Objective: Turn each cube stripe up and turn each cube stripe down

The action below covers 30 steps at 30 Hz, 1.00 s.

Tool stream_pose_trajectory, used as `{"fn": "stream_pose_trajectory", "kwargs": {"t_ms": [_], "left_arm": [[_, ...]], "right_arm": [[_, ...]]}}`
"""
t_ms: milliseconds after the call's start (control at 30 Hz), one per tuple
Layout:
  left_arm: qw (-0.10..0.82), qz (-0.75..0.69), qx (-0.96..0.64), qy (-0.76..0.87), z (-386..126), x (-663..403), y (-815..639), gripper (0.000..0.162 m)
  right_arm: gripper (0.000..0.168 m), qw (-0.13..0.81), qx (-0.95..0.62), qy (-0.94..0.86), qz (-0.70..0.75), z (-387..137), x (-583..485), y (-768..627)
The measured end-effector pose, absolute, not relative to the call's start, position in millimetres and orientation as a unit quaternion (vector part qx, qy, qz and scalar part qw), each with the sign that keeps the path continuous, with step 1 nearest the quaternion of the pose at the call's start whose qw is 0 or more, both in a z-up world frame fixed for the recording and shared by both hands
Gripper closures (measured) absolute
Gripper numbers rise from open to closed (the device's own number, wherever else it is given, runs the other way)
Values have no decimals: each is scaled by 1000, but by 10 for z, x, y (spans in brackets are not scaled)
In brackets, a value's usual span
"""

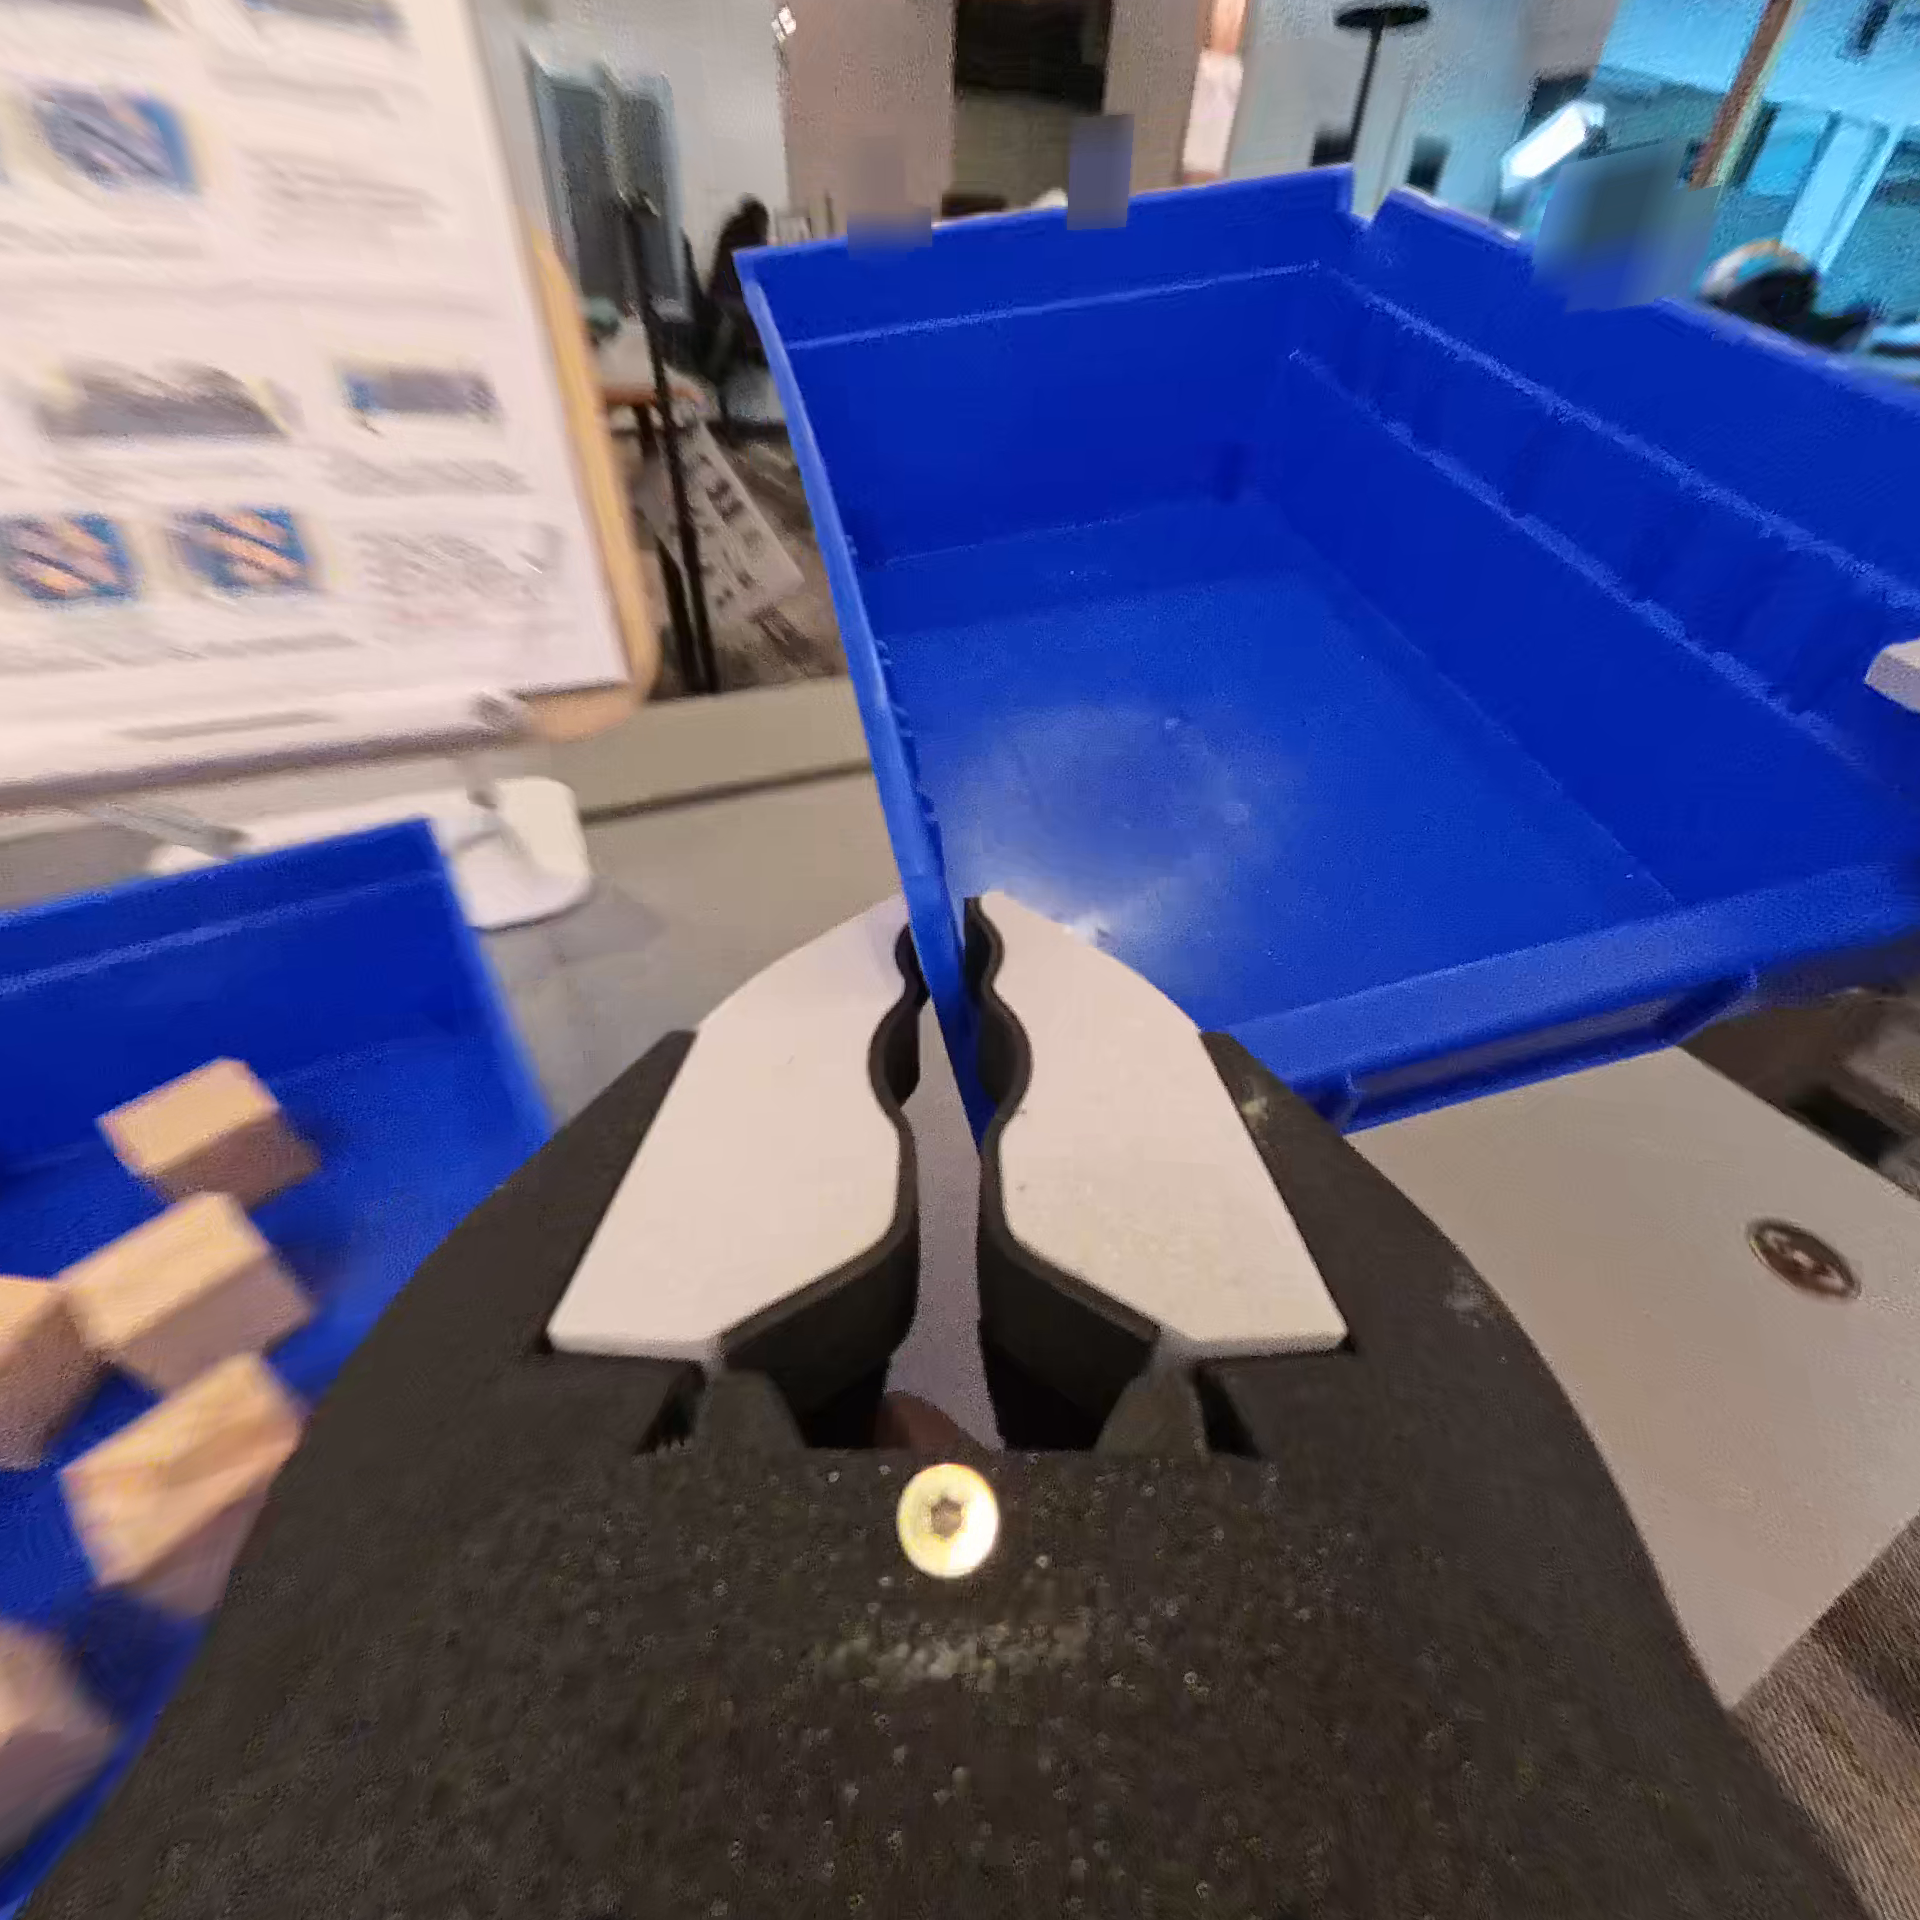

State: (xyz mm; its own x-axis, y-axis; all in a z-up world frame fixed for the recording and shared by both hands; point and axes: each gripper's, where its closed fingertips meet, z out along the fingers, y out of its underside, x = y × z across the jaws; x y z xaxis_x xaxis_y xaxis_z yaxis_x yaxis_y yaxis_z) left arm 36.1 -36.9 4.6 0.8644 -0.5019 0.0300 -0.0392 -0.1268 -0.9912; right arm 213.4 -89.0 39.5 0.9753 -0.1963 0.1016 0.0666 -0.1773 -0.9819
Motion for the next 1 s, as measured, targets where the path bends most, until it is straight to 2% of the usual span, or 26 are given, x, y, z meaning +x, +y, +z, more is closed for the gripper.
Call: {"fn": "stream_pose_trajectory", "kwargs": {"t_ms": [167,300,467,533,567,600,633,667,767,867,933,1000], "left_arm": [[581,-159,-767,221,-744,947,-340,156],[548,-158,-783,248,-1147,1165,-316,152],[527,-180,-788,260,-1288,1337,-314,146],[494,-199,-797,285,-1342,1353,-406,128],[476,-212,-800,298,-1339,1306,-497,108],[465,-232,-797,308,-1279,1202,-620,101],[464,-254,-788,314,-1166,1032,-754,101],[471,-266,-779,317,-1026,790,-870,101],[536,-212,-762,296,-600,-258,-960,101],[607,-128,-757,206,-332,-1548,-775,99],[621,-127,-759,147,-394,-2179,-672,97],[569,-139,-802,118,-712,-2420,-557,88]], "right_arm": [[165,583,-809,57,-50,-552,2776,-752],[165,540,-839,71,-8,-1106,3011,-619],[165,565,-823,58,1,-1247,3195,-490],[165,567,-822,51,13,-1245,3224,-449],[163,562,-826,48,-4,-1236,3266,-448],[152,558,-828,47,-41,-1198,3340,-477],[135,557,-824,54,-87,-1118,3421,-548],[129,560,-818,58,-120,-993,3424,-644],[128,613,-784,22,-92,-516,2758,-859],[126,649,-749,-87,103,-300,1213,-979],[122,611,-739,-177,223,-464,119,-1057],[119,580,-770,-191,183,-756,-324,-833]]}}
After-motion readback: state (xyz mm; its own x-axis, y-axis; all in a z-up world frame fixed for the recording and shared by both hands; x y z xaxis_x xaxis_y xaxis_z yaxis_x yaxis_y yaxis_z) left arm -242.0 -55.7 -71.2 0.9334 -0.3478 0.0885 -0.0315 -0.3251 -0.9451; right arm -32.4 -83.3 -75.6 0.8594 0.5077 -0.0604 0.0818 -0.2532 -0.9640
